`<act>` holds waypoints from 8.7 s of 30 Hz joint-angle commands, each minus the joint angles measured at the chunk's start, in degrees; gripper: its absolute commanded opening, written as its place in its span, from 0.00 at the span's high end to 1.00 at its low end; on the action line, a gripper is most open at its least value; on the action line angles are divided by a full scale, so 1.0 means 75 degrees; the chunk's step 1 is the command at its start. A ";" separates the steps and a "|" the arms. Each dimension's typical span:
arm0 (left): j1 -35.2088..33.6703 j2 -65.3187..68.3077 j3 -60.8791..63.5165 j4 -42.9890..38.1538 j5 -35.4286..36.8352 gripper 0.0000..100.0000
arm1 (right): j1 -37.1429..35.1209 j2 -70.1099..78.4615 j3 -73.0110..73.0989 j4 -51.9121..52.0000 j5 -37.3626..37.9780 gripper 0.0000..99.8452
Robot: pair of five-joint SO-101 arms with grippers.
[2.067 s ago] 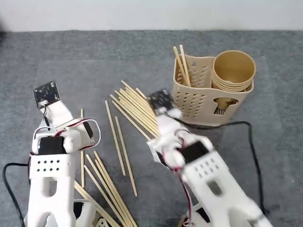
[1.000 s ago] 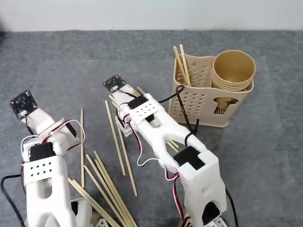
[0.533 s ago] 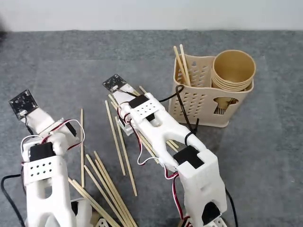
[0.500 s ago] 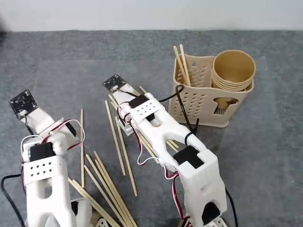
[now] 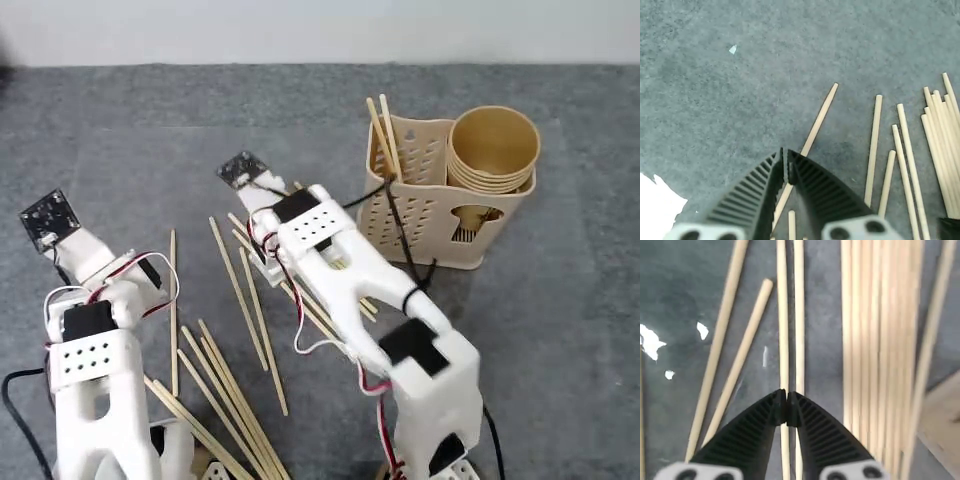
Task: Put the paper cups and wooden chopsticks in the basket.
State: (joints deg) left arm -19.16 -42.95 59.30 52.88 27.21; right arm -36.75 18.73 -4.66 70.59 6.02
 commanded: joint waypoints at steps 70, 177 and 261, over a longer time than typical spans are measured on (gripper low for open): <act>0.0070 -0.0246 0.0100 -0.0340 -0.0059 0.99 | -0.0182 0.1870 -0.1477 0.0416 0.1090 0.99; -0.1125 -0.0293 -0.0252 -0.0328 -0.0047 0.99 | -0.1764 -0.0287 0.1864 -0.2432 -0.1934 0.62; -0.1125 -0.0258 -0.0217 -0.0328 -0.0047 0.99 | 0.2948 -0.6816 0.0340 -0.3089 0.0539 0.99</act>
State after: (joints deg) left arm -27.52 -43.03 60.44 51.47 27.21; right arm -16.62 -29.10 -4.66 50.81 8.22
